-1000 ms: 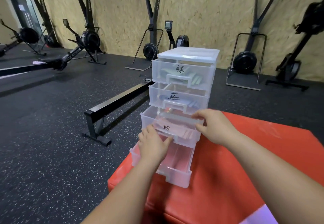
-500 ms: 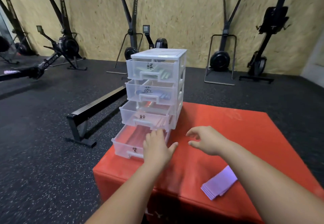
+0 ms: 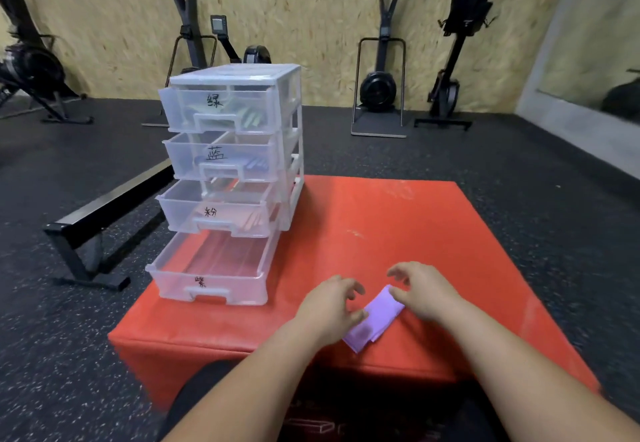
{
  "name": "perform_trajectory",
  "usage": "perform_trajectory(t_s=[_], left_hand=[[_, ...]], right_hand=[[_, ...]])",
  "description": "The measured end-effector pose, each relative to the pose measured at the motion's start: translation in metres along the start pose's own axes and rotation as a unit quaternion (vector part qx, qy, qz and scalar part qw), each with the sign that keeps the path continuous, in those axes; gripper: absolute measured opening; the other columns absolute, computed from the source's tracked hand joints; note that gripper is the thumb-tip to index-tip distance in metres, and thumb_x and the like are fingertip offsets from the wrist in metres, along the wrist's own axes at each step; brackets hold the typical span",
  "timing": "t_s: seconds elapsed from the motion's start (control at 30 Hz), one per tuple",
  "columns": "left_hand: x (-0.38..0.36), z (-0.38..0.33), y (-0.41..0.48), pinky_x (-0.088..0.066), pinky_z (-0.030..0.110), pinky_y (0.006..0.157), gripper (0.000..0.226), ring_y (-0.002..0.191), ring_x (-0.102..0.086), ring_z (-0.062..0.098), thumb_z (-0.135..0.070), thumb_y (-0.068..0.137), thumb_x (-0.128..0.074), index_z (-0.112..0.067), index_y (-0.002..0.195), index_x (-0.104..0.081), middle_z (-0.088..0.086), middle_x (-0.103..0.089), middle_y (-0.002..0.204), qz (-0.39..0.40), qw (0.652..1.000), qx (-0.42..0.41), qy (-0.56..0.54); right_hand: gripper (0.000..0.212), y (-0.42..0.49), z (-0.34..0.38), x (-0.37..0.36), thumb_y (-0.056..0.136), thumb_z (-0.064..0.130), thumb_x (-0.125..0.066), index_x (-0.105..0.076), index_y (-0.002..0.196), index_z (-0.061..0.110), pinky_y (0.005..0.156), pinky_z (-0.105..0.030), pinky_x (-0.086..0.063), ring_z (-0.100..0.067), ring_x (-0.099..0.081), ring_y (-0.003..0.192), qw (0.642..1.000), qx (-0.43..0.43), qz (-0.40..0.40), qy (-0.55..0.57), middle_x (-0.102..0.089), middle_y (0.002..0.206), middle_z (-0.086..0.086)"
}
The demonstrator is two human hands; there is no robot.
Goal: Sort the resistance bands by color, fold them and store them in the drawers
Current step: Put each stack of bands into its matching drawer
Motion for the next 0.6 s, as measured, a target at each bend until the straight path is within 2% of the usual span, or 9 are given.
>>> perform_trajectory(t_s=[0.2,0.33,0.4,0.5,0.57,0.6], left_hand=[[-0.025,0.004,0.012,-0.053,0.038,0.087,0.044,0.098,-0.064,0.018,-0.044,0.085,-0.075,-0.036,0.127,-0.066,-0.006,-0.062,0.112,0.015,1.0,-0.006,0.006],[-0.04,0.023,0.012,-0.052,0.041,0.09,0.046,0.099,-0.061,0.02,-0.047,0.078,-0.081,-0.035,0.12,-0.069,-0.006,-0.06,0.107,0.011,1.0,0.002,-0.013],[-0.043,0.027,0.013,-0.052,0.04,0.09,0.048,0.098,-0.061,0.018,-0.047,0.076,-0.081,-0.036,0.121,-0.068,-0.008,-0.061,0.107,0.006,1.0,0.005,-0.021],[-0.043,0.028,0.013,-0.052,0.039,0.092,0.054,0.101,-0.062,0.017,-0.046,0.077,-0.082,-0.036,0.127,-0.065,-0.008,-0.062,0.111,-0.003,1.0,-0.002,-0.028],[-0.042,0.029,0.013,-0.05,0.033,0.096,0.064,0.107,-0.062,0.014,-0.043,0.078,-0.084,-0.034,0.138,-0.061,-0.008,-0.061,0.119,-0.011,0.999,-0.002,-0.044],[-0.041,0.03,0.012,-0.049,0.029,0.098,0.07,0.112,-0.062,0.012,-0.042,0.079,-0.084,-0.032,0.144,-0.059,-0.008,-0.06,0.125,-0.014,0.998,0.001,-0.056]], right_hand=[[0.048,-0.012,-0.045,-0.039,0.092,0.048,-0.069,-0.064,0.134,0.025,0.102,-0.038,-0.048,-0.025,-0.058,0.116,0.996,-0.068,-0.056,0.008,-0.063,0.125,0.0],[0.044,-0.016,-0.047,-0.055,0.089,0.051,-0.067,-0.064,0.129,0.032,0.1,-0.041,-0.048,-0.023,-0.051,0.117,0.994,-0.081,-0.074,-0.002,-0.057,0.124,0.004],[0.036,-0.015,-0.042,-0.054,0.087,0.047,-0.069,-0.064,0.122,0.036,0.097,-0.041,-0.048,-0.022,-0.053,0.114,0.994,-0.075,-0.075,-0.001,-0.058,0.118,0.007],[0.024,-0.014,-0.037,-0.049,0.081,0.031,-0.073,-0.063,0.101,0.039,0.085,-0.037,-0.05,-0.018,-0.059,0.098,0.992,-0.068,-0.083,0.064,-0.063,0.099,0.016],[0.025,-0.013,-0.032,-0.044,0.077,0.019,-0.072,-0.064,0.092,0.037,0.076,-0.03,-0.051,-0.008,-0.063,0.084,0.985,-0.058,-0.098,0.126,-0.068,0.086,0.018],[0.026,-0.012,-0.028,-0.042,0.077,0.013,-0.072,-0.066,0.09,0.035,0.073,-0.022,-0.05,-0.002,-0.064,0.079,0.98,-0.05,-0.107,0.162,-0.07,0.084,0.019]])
Point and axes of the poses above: each hand's wrist, its own y-axis towards the middle knuckle, its own x-axis out of the back of the hand, z = x × y, the point moved 7 cm from there along y, towards the middle knuckle
